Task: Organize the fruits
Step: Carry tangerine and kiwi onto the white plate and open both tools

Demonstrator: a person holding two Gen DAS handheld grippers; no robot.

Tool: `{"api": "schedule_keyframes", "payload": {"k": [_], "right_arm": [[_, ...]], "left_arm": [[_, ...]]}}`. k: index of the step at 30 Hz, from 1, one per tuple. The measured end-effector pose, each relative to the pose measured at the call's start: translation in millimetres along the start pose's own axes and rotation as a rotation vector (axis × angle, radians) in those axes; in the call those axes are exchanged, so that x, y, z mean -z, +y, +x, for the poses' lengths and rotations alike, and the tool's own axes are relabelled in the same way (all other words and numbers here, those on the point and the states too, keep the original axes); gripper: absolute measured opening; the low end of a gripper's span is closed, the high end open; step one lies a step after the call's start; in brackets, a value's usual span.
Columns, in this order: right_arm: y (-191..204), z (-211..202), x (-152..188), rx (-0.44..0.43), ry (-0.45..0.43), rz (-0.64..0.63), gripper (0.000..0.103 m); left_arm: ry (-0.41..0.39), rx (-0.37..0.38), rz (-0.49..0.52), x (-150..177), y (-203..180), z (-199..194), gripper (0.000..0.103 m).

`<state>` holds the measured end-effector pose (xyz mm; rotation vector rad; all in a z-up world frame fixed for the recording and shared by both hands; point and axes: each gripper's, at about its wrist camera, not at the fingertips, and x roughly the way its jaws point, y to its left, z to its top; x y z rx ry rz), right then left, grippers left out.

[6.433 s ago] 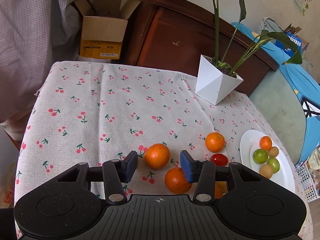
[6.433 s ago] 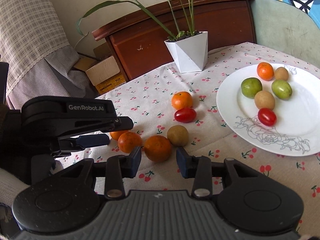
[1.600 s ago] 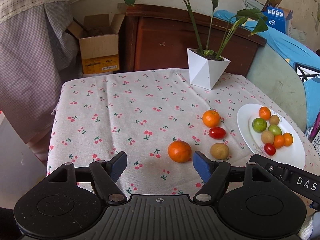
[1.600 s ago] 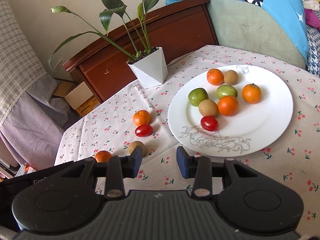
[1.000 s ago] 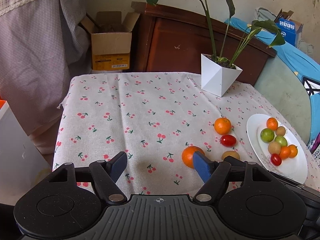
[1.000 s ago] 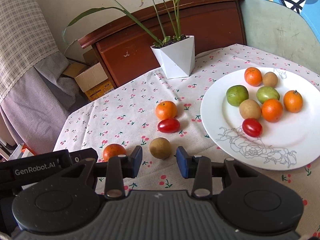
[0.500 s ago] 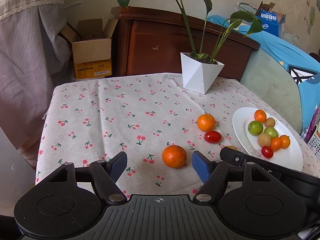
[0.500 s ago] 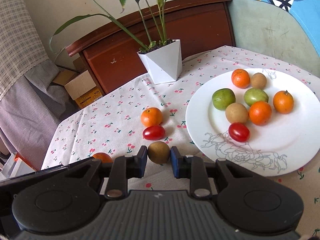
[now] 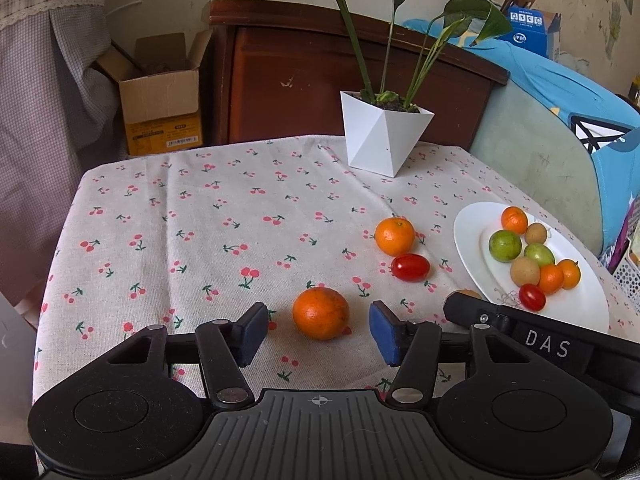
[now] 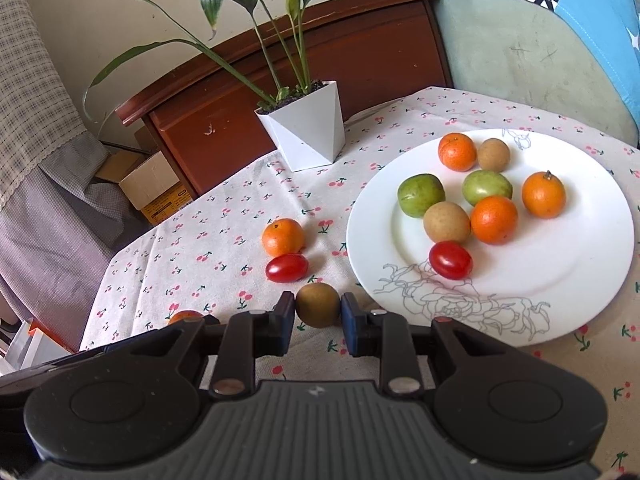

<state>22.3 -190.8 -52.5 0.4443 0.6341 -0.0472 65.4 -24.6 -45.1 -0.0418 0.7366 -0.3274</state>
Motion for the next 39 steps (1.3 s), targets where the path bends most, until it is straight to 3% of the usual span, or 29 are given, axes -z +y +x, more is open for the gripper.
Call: {"api": "schedule_keyframes", "payload": {"k": [5,7,19,26,35,39], "right_arm": [[-1.3,-2.2,-0.1,0.001,0.002,0.008,0.025],[0.2,-3.6,0.0,0.0,0.003,0.004,0.025],[0.0,-30.3,-7.5,0.013,-0.012,-0.011,0.025],[-27.2,-69.5,-37.1,0.063,-0.075,0.039,0.025],[-73.0,-93.0,-63.7,0.118,-0.042,0.104,0.025],[-94.6,-91.8,-60.2,0.12,-0.039,0.209,0.025]], "left_arm": [[-0.01,0.005,0.008,0.9,-0.4,2.2,0.039],[-0.01,0.015,0.015,0.9,-0.9,2.2,0.028],[-0.029,0.089,0.016,-2.6,-12.4,-16.4,0.028],[-0.044,0.207,0.023,-16.4,-33.8,-33.7,0.028],[-0.02,0.31,0.111,-39.0,-80.8,-24.8,0.028],[-0.009,0.34,0.137,-36.4,-97.1,-15.5,0.028]]}}
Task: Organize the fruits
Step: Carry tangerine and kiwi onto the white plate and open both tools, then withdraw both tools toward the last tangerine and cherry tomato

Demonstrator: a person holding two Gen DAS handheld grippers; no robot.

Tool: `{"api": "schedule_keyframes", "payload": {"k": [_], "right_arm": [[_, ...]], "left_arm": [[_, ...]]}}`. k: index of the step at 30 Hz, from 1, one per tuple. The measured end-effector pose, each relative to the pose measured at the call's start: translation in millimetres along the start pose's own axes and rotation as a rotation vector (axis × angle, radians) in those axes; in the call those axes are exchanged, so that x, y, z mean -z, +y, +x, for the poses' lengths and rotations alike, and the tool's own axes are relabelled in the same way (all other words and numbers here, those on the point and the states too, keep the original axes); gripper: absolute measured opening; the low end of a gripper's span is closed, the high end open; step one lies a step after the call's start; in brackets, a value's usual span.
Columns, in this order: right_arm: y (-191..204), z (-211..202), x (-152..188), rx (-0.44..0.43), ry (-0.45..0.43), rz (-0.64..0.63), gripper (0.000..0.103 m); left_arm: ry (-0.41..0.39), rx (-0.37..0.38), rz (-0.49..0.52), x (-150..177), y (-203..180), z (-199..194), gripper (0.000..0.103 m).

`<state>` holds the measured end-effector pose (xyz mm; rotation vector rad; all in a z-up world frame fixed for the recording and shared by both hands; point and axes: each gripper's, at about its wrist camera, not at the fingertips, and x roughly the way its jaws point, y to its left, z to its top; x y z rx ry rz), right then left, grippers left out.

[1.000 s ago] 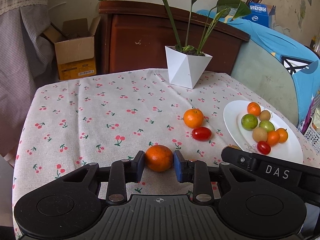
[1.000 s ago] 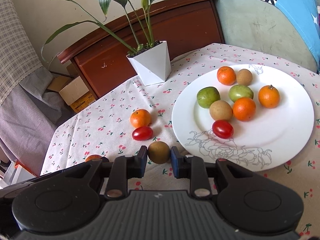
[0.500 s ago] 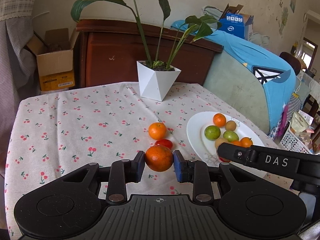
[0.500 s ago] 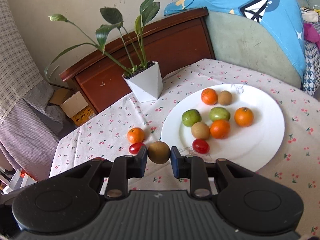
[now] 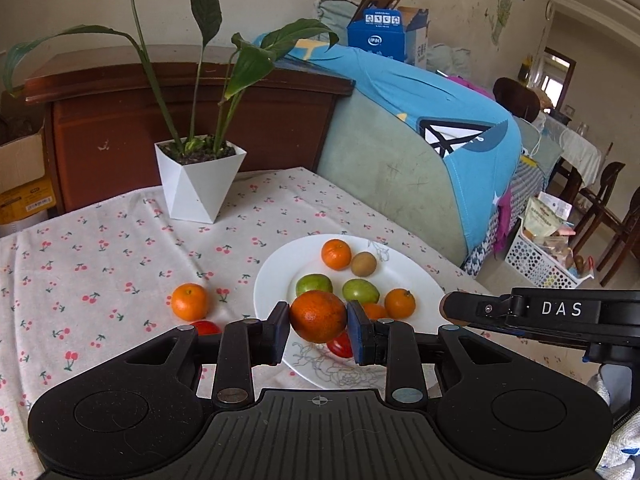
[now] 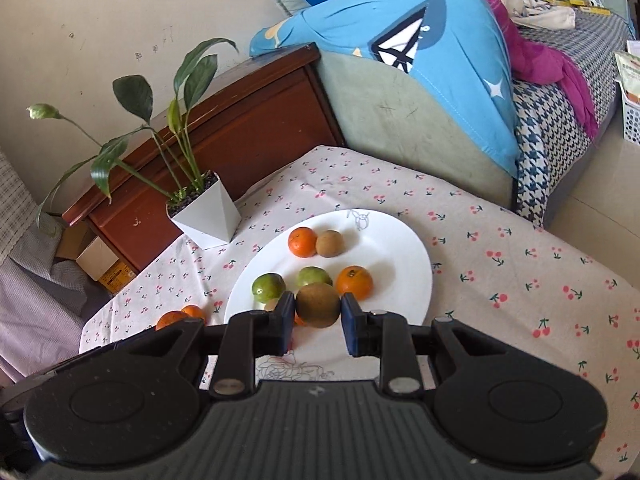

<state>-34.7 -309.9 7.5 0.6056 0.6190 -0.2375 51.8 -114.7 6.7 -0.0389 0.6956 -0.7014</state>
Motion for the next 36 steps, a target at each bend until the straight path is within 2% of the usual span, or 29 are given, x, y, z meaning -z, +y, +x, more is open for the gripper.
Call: {"api": "schedule_keyframes", "payload": {"k": [2,8,16,20,21,22,24,26,29,36], "right_arm": [[-8.2,5.6,2.6,0.009,0.008,0.058,0.025],[-15.5,17.5,4.2,0.049,0.01,0.103,0.025],[-20.4,29.5,8.7,0.09,0.026,0.142,0.025],[-19.8,29.4,7.7,0.092,0.017,0.153,0.029],[-19.4,28.7,7.2,0.09,0.013,0.155,0.029],[-18.4,27.8,6.4,0.09,0.007,0.154,0.029],[-16.1,25.5,5.1,0.085,-0.005,0.151,0.029],[-14.4,23.4,3.8,0.074,-0.014,0.148,0.031],[-11.9,20.7,3.2,0.077,-0.025,0.138,0.037],[-9.8,20.0,4.3,0.055,-0.019,0.141,0.039]], "left_arm": [[0.019,0.029,-0.013,4.5,-3.2,7.6,0.028],[0.064,0.069,0.03,18.1,-19.1,29.9,0.028],[0.089,0.078,0.042,23.6,-24.1,48.4,0.028],[0.079,0.078,0.061,23.4,-28.7,49.7,0.03],[0.078,0.081,0.063,22.6,-29.3,49.0,0.033],[0.075,0.075,0.062,21.6,-29.9,47.9,0.043],[0.051,0.055,0.061,19.7,-30.0,42.6,0.058],[0.039,0.049,0.07,16.8,-29.0,37.3,0.059],[0.036,0.008,0.079,13.8,-25.1,29.9,0.07],[0.049,-0.057,0.055,11.0,-6.1,18.3,0.074]]}}
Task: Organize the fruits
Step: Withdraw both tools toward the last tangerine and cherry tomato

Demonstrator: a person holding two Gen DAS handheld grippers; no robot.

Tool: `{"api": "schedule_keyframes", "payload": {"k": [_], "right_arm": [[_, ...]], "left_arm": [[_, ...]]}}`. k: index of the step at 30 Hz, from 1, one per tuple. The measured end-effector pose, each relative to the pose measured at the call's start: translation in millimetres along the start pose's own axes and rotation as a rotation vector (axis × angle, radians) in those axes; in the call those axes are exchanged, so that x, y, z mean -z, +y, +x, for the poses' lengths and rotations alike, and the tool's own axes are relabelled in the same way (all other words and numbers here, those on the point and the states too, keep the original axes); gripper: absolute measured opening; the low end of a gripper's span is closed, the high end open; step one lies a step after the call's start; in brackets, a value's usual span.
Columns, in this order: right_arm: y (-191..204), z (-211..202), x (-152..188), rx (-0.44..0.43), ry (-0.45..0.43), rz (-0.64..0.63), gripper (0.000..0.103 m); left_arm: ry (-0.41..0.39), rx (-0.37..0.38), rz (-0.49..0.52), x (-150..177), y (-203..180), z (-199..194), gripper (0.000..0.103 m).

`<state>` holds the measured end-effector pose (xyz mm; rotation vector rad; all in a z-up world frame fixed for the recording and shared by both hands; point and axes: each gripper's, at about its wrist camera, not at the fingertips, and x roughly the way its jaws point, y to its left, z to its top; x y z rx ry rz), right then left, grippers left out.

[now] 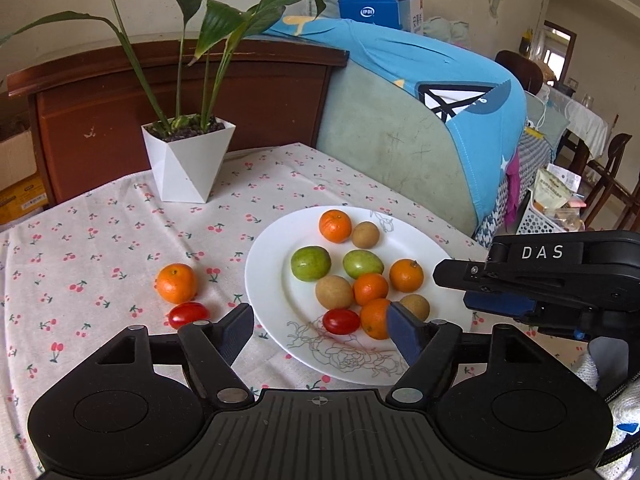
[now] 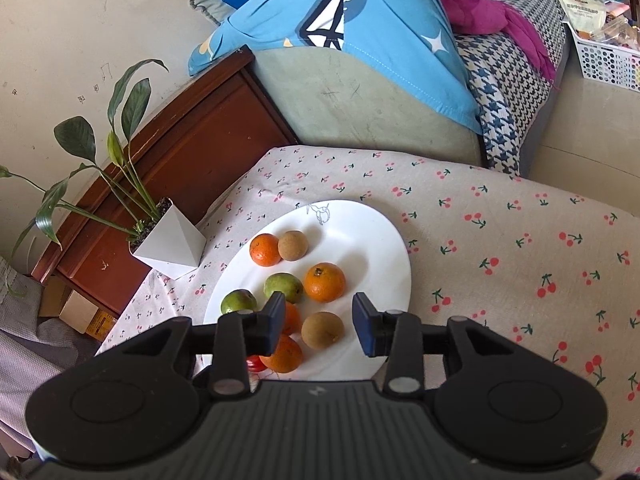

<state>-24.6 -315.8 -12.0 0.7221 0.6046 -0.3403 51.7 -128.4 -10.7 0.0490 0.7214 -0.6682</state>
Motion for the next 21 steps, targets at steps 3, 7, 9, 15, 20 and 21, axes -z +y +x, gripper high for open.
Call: {"api": "schedule_keyframes", "payload": {"k": [3,7,9,15,20,21], "right_arm": [[3.7,1.3,3.8,-0.011,0.013,-0.011,0.04],[12.2,2.5,8.0,-0.025,0.023,-0.047,0.04],[16.9,2.3,10.0,-0.036,0.024,-0.062,0.04],[32.6,3.6,16.4,-0.067,0.035,-0.121,0.043],[48.3,5.3,24.3,-0.084,0.041,-0.195,0.043],[52.5,6.1,26.4,-0.088,0.043,-0.216,0.044]], "left_arm": [[0.008,-0.034,-0.011,0.5,8.3,-2.8,0.074],[0.023,-0.074,-0.036,0.2,21.1,-5.1,0.074],[0.032,-0.096,-0.049,0.8,28.0,-6.0,0.074],[0.036,-0.15,-0.094,1.4,50.1,-11.8,0.074],[0.032,-0.167,-0.154,2.6,68.3,-16.6,0.074],[0.028,-0.169,-0.16,2.4,70.9,-17.8,0.074]]}}
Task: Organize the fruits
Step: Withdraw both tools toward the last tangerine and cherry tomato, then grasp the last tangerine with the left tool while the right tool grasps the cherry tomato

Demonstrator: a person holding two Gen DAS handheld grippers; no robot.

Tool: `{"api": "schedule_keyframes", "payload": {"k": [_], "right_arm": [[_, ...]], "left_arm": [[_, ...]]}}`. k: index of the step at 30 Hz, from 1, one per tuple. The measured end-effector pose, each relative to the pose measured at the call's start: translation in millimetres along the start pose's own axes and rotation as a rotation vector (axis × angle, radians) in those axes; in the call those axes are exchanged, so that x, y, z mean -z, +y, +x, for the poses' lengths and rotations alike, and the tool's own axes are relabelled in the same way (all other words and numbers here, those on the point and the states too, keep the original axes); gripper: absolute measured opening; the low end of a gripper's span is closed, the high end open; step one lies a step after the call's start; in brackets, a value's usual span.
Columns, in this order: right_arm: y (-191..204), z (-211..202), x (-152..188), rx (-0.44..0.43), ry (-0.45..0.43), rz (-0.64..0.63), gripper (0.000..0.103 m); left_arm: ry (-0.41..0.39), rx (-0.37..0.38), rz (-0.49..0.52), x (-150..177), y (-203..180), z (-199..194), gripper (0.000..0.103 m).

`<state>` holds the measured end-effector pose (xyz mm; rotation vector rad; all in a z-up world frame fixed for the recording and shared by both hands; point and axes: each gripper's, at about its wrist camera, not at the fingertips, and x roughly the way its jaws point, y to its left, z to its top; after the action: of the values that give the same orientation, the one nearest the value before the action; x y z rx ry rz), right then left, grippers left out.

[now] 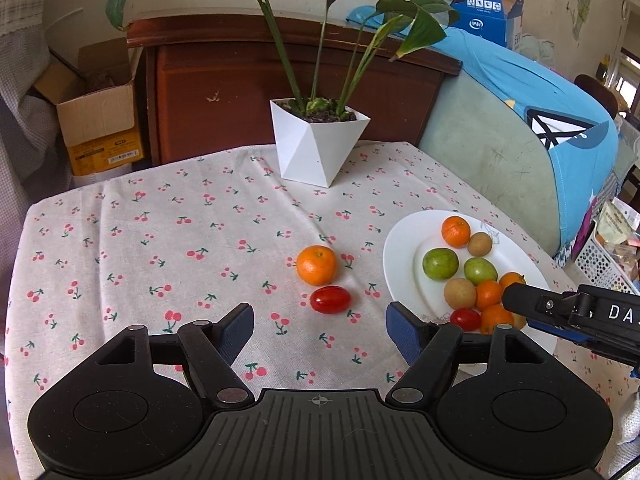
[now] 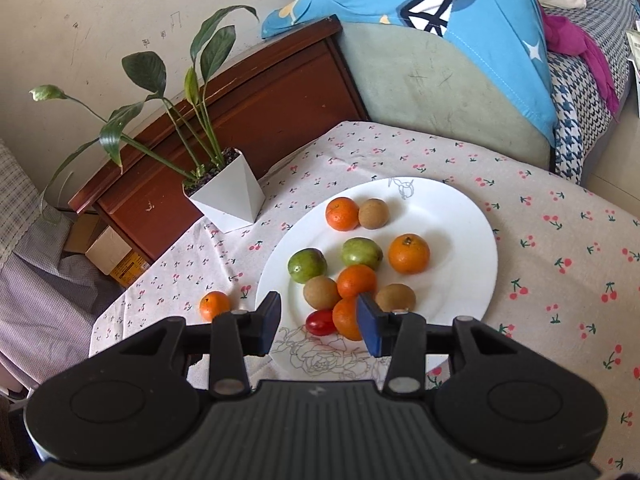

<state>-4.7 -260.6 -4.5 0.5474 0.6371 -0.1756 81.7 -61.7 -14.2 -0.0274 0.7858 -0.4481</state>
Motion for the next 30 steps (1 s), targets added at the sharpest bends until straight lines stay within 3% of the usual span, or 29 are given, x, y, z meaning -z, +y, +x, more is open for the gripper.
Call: {"api": "schedule_keyframes", "payload": {"k": [9,15,23,30], "right_arm": [[31.6,10.1,11.4,-0.052,0.014,-0.147,0.043],[45.0,19.5,22.7,-0.094,0.043,-0.195,0.043],[56.1,33.7,32.4,-0.105,0.067,-0.249,0.043],[63.9,44.5,37.9,-0.107,0.083,-0.279,0.043]], "left_arm": [[-0.031,-0.059,-0.028,-9.2,14.5,-0.3,0.074],[-0.034,-0.05,0.01,-19.9,19.2,8.4,0.074],[-0.01,0.059,0.062,-33.6,23.6,29.1,0.072],[0.015,0.083,0.091,-33.7,22.9,51.7,0.063]]}}
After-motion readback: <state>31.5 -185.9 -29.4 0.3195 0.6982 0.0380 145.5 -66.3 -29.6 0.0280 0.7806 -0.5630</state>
